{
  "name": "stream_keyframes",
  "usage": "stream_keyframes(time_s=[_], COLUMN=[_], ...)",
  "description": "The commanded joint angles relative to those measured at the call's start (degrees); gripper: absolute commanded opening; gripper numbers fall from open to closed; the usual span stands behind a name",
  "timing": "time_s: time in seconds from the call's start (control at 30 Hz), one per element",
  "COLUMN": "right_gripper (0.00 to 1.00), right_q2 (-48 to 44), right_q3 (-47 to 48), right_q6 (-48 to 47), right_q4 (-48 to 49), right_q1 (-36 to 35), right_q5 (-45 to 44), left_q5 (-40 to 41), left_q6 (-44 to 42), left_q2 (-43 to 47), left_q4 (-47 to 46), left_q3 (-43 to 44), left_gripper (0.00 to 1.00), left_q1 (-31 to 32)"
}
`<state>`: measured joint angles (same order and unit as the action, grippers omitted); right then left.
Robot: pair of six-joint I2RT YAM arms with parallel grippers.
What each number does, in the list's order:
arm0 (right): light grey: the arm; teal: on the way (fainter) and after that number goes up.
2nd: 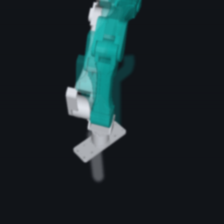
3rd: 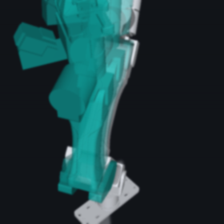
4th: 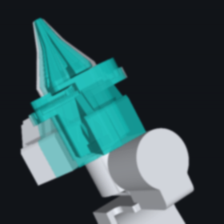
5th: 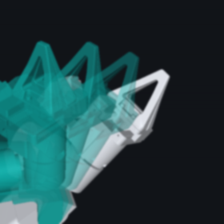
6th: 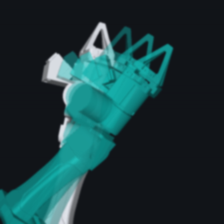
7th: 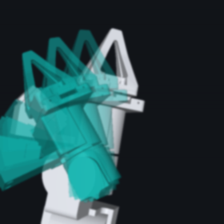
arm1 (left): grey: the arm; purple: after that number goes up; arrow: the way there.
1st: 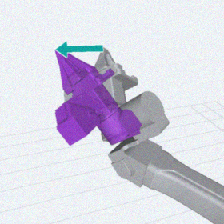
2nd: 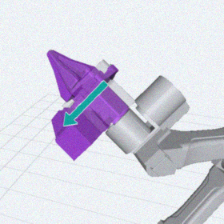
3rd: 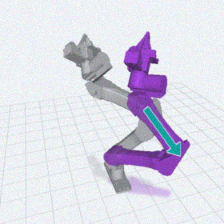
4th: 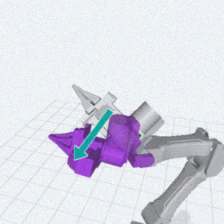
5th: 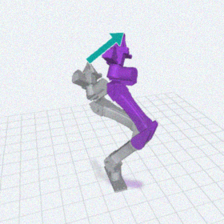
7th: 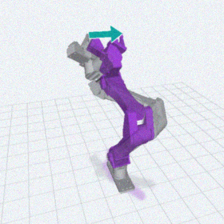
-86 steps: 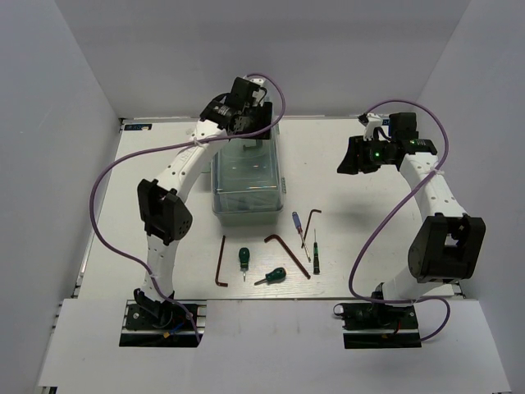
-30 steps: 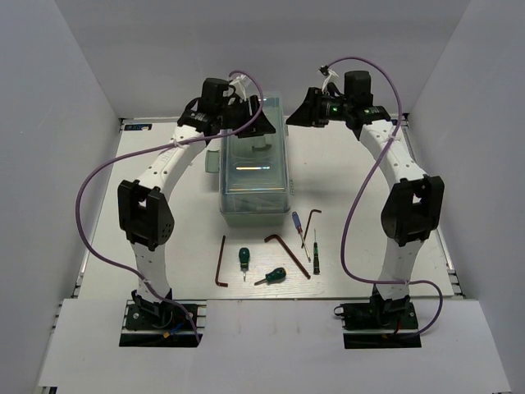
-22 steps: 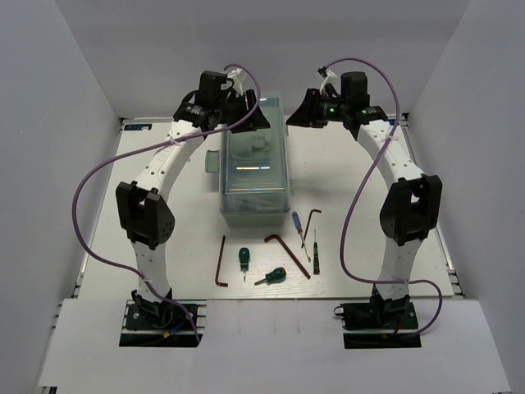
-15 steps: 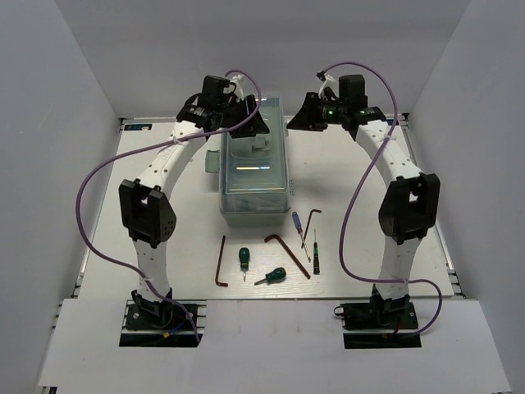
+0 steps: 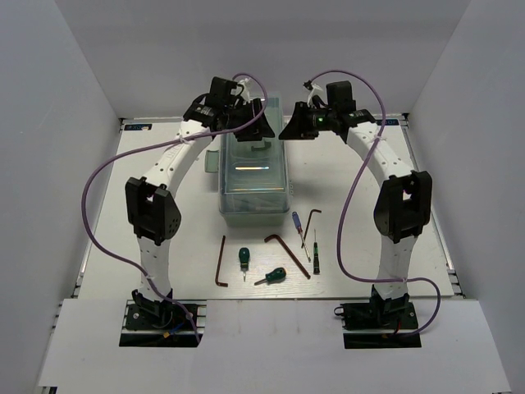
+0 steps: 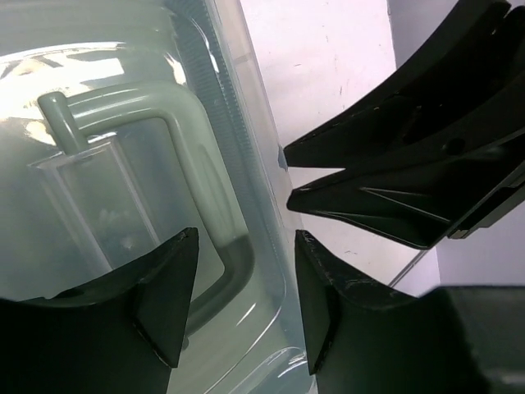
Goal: Sort the tools into containers
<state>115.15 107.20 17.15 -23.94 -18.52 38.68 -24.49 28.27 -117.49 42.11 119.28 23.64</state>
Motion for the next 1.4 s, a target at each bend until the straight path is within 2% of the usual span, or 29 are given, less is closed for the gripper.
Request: stream_keyframes(time_s=[0.0, 0.13, 0.67, 0.87, 1.37], right_gripper=[0.42, 0.40, 0.38, 0.35, 0.30], right_q2=[0.3, 0.3, 0.6, 1.1, 1.9], right_q3=[-0.3, -0.2, -0.6, 0.2, 2.4], right_q6=[-1.6, -1.8, -2.3, -3.4, -6.4], right_q4=[-3.1, -3.3, -5.1, -6.5, -9.9], right_q1=[-1.4, -1.6, -2.8, -3.7, -4.6], right_q5=[1.0, 0.3, 1.5, 3.9, 5.5], left_q5=[3.8, 8.0, 14.0, 5.1, -11.4], left_q6=[-1.4, -2.8, -2.8, -1.7, -2.3], left_q2=[-1.2, -1.8, -5.7, -4.4, -3.9], left_q4=[8.3, 13.4, 13.7, 6.0, -5.7], left_q3=[4.7, 6.3, 3.5, -2.2, -2.2], left_gripper=[0.61, 0.58, 0.45, 0.40, 0.39], left_q1=[0.6, 1.9, 7.1, 7.7, 8.2])
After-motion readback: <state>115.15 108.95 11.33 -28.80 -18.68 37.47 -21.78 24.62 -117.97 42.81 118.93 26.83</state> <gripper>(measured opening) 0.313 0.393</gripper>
